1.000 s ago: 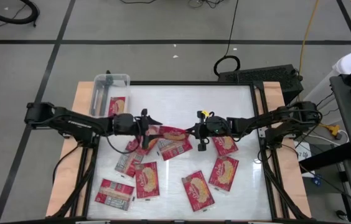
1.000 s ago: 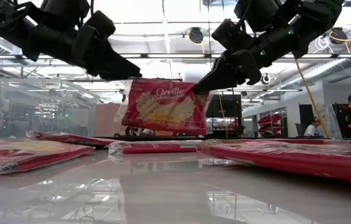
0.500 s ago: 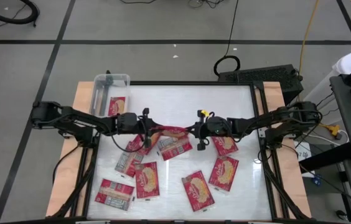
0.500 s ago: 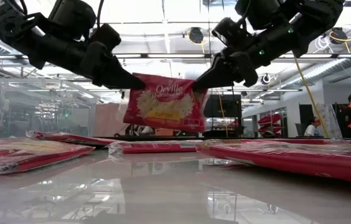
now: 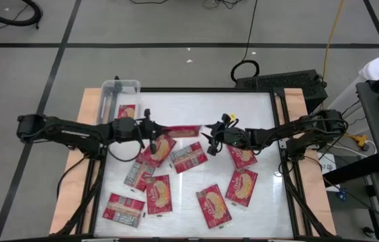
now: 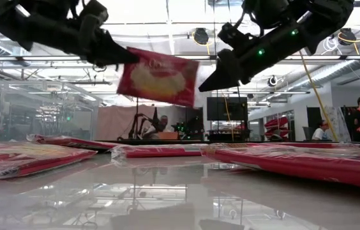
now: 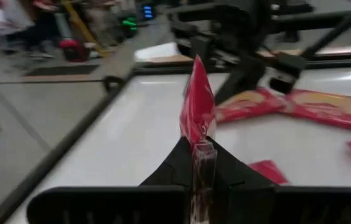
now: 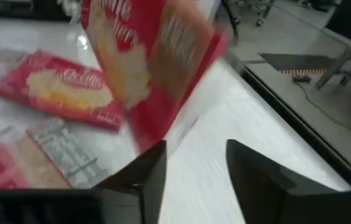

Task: Sort popcorn bags into baskets
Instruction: Stack the red popcorn pack into the bin

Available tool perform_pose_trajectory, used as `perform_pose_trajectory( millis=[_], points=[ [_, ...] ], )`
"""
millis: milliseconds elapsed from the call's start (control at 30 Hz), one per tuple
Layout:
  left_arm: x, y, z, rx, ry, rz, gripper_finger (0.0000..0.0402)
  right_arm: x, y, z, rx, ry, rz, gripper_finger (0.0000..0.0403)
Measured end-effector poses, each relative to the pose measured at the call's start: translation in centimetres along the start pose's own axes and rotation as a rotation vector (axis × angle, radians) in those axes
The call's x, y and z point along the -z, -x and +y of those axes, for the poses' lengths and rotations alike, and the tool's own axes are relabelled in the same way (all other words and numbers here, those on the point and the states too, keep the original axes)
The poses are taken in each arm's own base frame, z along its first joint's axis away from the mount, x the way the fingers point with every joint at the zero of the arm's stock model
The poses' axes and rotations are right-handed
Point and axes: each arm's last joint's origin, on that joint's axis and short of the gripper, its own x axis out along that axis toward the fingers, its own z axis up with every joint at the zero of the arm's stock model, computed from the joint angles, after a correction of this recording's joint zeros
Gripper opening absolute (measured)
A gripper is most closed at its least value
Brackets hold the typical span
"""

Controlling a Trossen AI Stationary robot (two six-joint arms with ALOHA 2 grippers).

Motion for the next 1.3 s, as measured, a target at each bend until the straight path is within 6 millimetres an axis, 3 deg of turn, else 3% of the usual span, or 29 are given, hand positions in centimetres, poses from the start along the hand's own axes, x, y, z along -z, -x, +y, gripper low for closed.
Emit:
perform_pose_trajectory(
  millis=[200, 400, 633, 800, 1033, 1167, 1300],
  points=[
    [-2.0, 1.9, 0.9, -0.151, 0.052, -0.111, 0.0012, -0.7, -0.3, -0.1, -0.010, -0.200, -0.078, 0.0209],
    [-3.2, 2.0, 0.7, -0.126, 0.099, -0.254, 0.0013, -2.8, -0.6, 0.9, -0.252, -0.287, -0.364, 0.0224],
    [-5.1, 2.9, -0.3, -0.073, 0.147, -0.450, 0.0013, -3.1, -1.1, 1.0, -0.249, -0.326, -0.533, 0.0224],
    [-5.4, 2.6, -1.5, -0.020, 0.166, -0.515, 0.0014, -3.4, -1.4, 1.3, -0.243, -0.326, -0.686, 0.0224],
    [-4.7, 1.1, -2.7, 0.004, 0.175, -0.539, 0.0013, -5.4, -2.3, 2.7, -0.438, -0.255, -0.785, 0.0223],
    [-4.5, 0.8, -3.3, 0.017, 0.161, -0.552, 0.0014, -6.1, -2.4, 3.2, -0.432, -0.227, -0.815, 0.0194],
    [-4.7, 1.1, -3.7, 0.022, 0.100, -0.563, 0.0019, -6.1, -2.4, 3.2, -0.428, -0.213, -0.815, 0.0120]
  ],
)
